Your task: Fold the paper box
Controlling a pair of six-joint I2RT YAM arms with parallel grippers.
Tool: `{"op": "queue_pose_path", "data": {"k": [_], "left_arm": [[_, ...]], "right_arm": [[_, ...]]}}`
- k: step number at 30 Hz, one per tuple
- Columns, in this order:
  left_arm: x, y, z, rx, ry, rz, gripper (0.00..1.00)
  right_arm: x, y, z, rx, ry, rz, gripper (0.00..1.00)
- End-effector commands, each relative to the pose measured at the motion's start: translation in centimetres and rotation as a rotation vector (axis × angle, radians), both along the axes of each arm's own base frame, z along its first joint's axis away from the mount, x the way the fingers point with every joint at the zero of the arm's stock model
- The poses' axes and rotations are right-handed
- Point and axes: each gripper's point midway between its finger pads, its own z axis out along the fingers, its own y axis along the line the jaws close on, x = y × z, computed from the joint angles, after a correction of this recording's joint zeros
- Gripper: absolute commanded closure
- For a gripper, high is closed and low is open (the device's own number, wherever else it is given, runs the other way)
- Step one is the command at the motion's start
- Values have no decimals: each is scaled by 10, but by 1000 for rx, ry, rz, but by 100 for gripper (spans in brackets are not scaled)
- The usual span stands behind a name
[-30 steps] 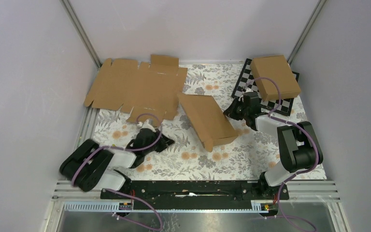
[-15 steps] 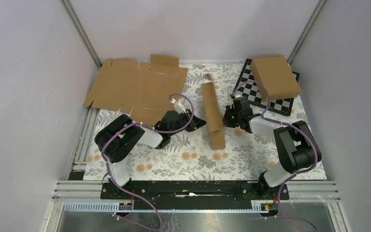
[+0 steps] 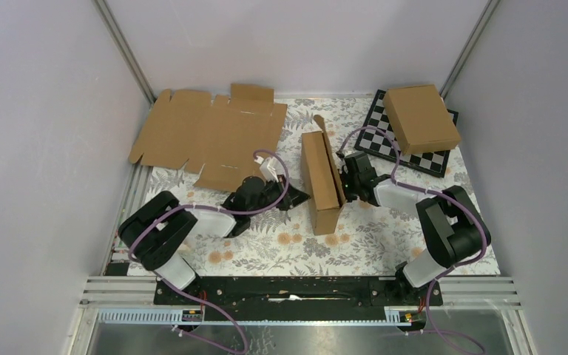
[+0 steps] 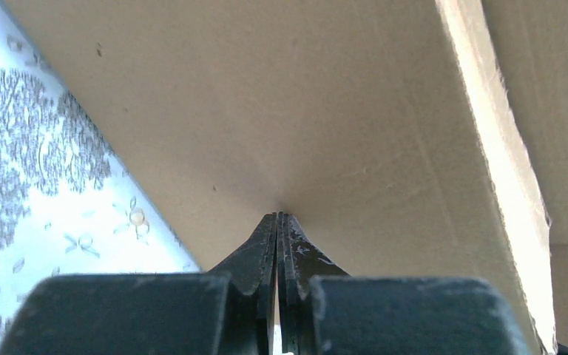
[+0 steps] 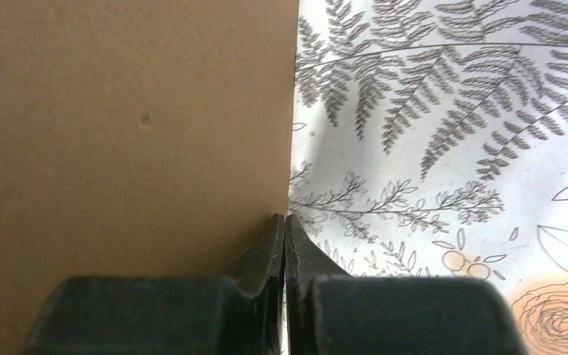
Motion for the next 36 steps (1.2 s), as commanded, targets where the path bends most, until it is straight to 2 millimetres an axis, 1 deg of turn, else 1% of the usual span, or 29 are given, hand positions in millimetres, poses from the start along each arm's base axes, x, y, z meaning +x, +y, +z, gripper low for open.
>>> {"op": "queue_pose_path", "data": {"k": [1,3,5,6,9,11,13,15,17,19,21,22,23,24,25,26,31,34,36], "left_arm": [[-18,6,28,-67,-76,-1,98],[-22,10,33,-70,-82,2,98],[-22,14,33,-51,-77,15,97],[-21,16,32,-39,-76,27,96],[-19,23,41,-43,-87,41,87],[-16,25,47,-40,-94,42,81],[-10,28,52,-22,-96,49,79],[-7,34,56,-11,-104,66,78],[-2,45,62,-6,-116,101,77],[-1,57,73,-5,-142,133,75],[0,69,75,32,-148,166,72],[1,75,77,51,-153,180,71],[2,80,77,72,-155,193,70],[3,85,79,89,-162,203,69],[4,90,80,107,-163,215,68],[4,93,81,122,-167,222,68],[1,104,80,154,-169,232,67],[-1,106,81,151,-173,236,64],[0,108,82,154,-177,238,62]], "right_arm": [[-12,10,23,52,-28,58,100],[-17,0,21,14,-10,31,100],[-15,-12,20,-40,-19,-11,100],[-13,-16,21,-62,-21,-25,98],[-11,-22,27,-96,-22,-44,94],[-8,-28,35,-111,-42,-69,92],[-5,-34,48,-110,-75,-91,88],[-3,-40,69,-98,-129,-109,82],[-3,-44,88,-88,-182,-126,71],[-5,-47,108,-62,-243,-142,59],[-6,-55,125,-57,-308,-177,46],[-7,-59,135,-51,-338,-198,33],[-8,-64,142,-49,-358,-224,21],[-8,-68,152,-45,-384,-246,11],[-8,-70,163,-39,-408,-255,3],[-8,-71,172,-32,-428,-260,1],[-14,-69,213,14,-481,-242,0],[-16,-73,230,41,-502,-292,0],[-17,-74,238,75,-495,-333,0]]}}
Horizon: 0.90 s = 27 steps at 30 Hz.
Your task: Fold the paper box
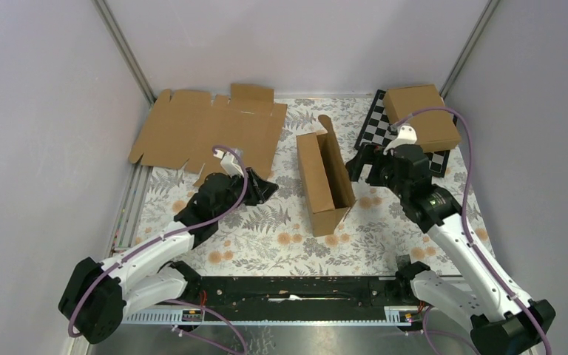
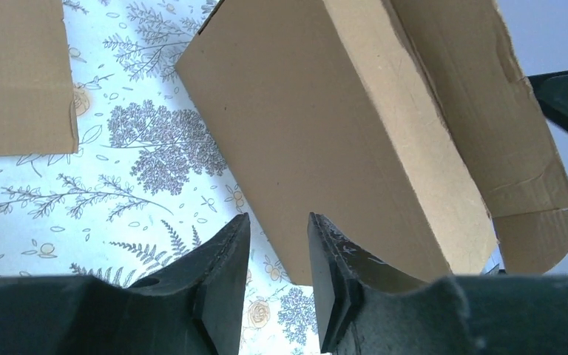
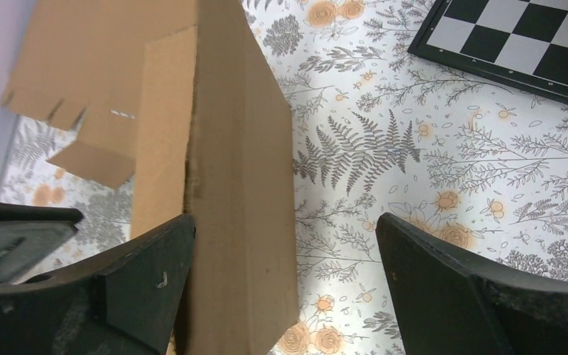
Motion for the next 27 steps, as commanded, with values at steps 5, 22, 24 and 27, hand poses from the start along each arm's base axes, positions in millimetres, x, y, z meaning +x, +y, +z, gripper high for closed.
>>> {"op": "queue_pose_path", "data": {"k": [5,22,24,27], "left_arm": [[7,21,26,33,-103,80,61],[3,19,11,57,-65,55,55],[3,2,1,57,-26,7,53],[3,-30,-9,89,11,-65,49]], "right_arm": [[-11,2,43,88,33,-47,0],[-19,-44,73,22,-130,-209,0],[-15,-36,54,-18,-49,-172,0],[-12,-26,23,-37,78,-119,0]]}}
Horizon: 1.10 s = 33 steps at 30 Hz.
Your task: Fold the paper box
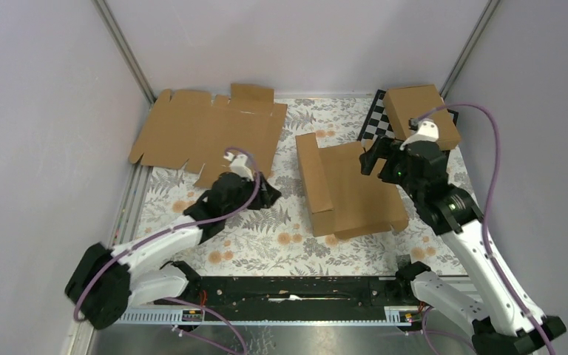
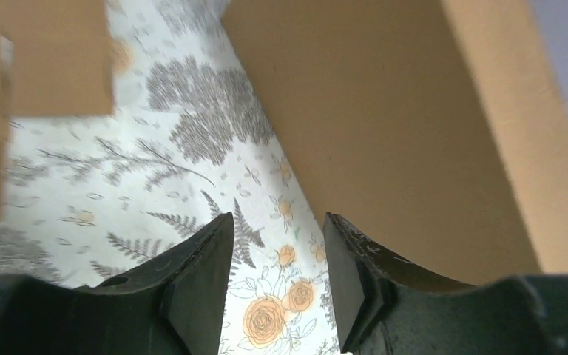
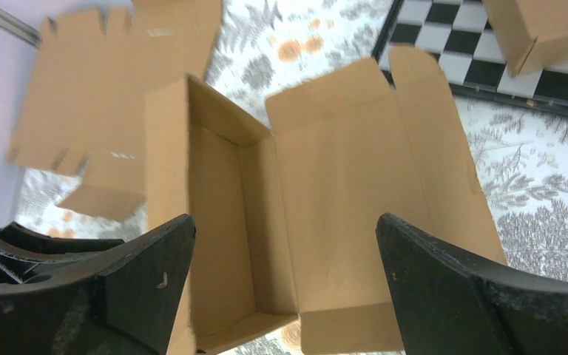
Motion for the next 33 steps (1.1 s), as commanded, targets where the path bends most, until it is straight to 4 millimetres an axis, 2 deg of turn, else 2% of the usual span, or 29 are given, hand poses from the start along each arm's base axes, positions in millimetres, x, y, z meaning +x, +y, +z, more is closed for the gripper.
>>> {"op": "queue_pose_path", "data": {"k": [1,3,5,9,11,13,16,17,18,21,24,29,33], "left_arm": [[4,-50,15,-41,0,-113,48],[8,-59,16,-56,12,-119,48],[11,-61,24,-87,-4,-110,47],[16,-54,37,-99,-22,-57,46],[17,-51,45,-109,-31,-45,43],[15,-53,57,-134,-46,-56,36],[15,-58,78,-166,-64,-70,10],[16,-61,84,-172,-67,-79,3],[18,-65,94,-180,-72,-90,1],[26,-76,95,-145,-13,-101,1],[29,-87,93,-162,10,-127,1],[34,-96,82,-168,42,-141,3],[38,-98,66,-148,74,-143,5]], "right_arm": [[6,10,-47,-36,179,60,0],[6,19,-52,12,187,104,0],[7,15,-54,4,188,84,0],[14,-26,-75,-64,238,-109,0],[17,-37,-89,-20,271,-150,1],[22,-41,-100,40,298,-170,1],[29,-41,-112,117,329,-178,2],[30,-33,-111,152,326,-139,3],[31,-22,-107,190,313,-81,6],[27,20,-95,340,288,127,15],[17,47,-90,408,294,277,19],[5,71,-73,381,216,403,16],[-7,103,-80,296,277,523,18]]}}
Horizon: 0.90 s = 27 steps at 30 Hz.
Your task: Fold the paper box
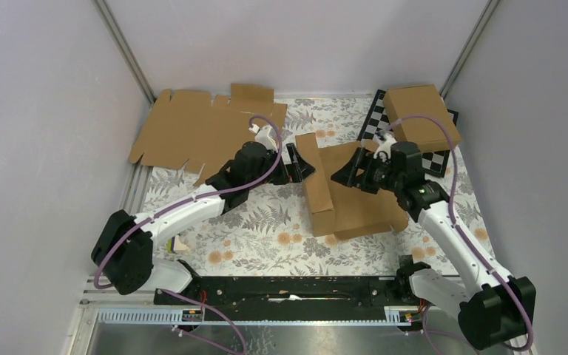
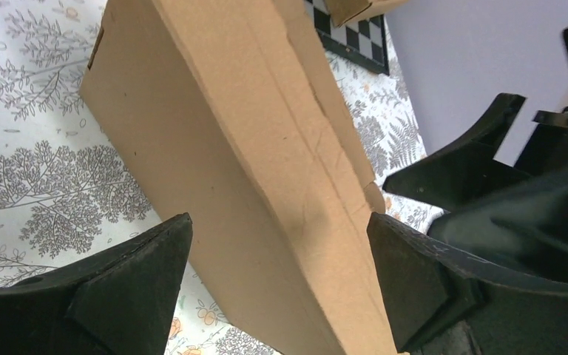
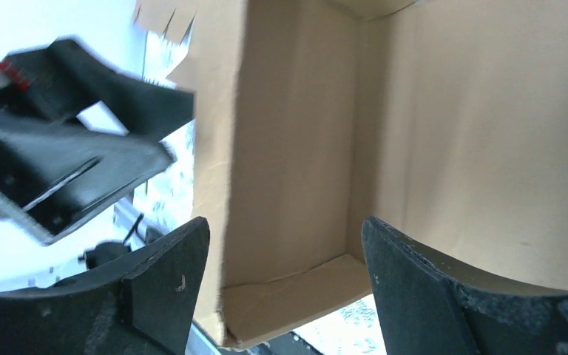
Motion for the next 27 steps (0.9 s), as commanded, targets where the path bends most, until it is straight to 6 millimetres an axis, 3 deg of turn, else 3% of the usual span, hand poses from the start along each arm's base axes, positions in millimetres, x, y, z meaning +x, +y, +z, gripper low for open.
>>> {"op": "queue_pose_path", "data": {"k": [1,11,17,22,23,27], "left_arm": [[4,-8,4,-29,5,-29,6],[1,-5,-25,12,53,-36,11],[-3,10,-26,10,62,-13,11],[-1,57,-15,-15,63,69,6],[1,92,-6,-62,67,119,6],[-5,130,-12,-48,75,206,3]], "right_arm": [[-11,38,16,-23,-63,180,18],[-37,36,-35,-68,41,212,32],[-40,42,-32,-68,28,257,33],[-40,62,-17,-109,-10,331,30],[-43,81,-15,-145,-21,384,30],[-51,112,-22,-203,-24,453,30]]}}
